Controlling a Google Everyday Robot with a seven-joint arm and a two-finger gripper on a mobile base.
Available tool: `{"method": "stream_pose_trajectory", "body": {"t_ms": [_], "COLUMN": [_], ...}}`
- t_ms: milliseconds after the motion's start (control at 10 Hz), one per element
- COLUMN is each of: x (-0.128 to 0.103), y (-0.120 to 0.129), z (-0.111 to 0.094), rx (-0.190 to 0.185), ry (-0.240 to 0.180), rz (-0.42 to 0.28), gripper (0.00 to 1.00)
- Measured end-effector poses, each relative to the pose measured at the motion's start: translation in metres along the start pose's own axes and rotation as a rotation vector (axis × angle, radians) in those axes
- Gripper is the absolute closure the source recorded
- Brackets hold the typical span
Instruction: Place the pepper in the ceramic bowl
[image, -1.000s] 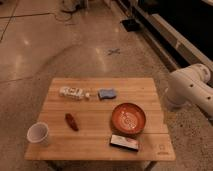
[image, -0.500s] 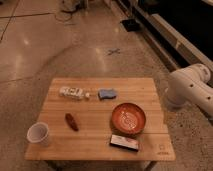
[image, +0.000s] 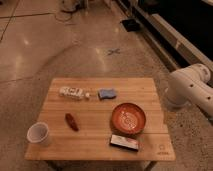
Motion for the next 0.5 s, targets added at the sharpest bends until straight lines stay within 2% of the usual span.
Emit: {"method": "stream_pose_trajectory", "body": {"t_ms": [100, 500], "x": [-0.004, -0.097], "y": [0.001, -0.002], "z": [0.001, -0.003], "rx": [-0.003, 0.003], "ry": [0.011, 0.054], "rz": [-0.007, -0.078], "gripper": [0.35, 0.35]}}
